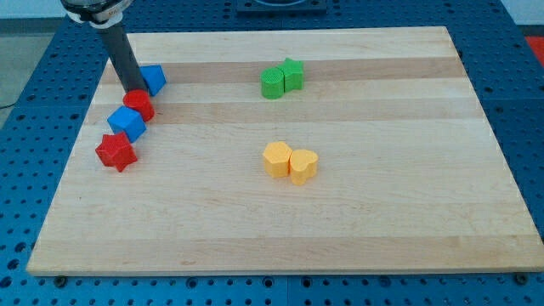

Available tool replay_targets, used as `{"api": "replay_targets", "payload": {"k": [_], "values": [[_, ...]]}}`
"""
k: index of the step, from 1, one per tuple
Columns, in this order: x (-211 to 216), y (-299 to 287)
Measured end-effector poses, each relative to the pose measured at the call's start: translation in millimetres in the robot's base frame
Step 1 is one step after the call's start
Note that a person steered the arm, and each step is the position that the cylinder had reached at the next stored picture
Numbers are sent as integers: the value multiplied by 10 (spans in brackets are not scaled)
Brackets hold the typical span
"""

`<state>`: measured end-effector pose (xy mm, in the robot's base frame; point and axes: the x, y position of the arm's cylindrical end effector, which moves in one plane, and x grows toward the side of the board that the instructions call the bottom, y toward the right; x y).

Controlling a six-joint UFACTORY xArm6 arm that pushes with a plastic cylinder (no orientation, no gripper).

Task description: Move the red circle towards the bottom center

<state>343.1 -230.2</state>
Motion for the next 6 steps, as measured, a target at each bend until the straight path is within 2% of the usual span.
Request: {"api": "replay_targets", "payload": {"k": [2, 4, 6], "values": [[0, -350], [32, 77], [319, 87]]}}
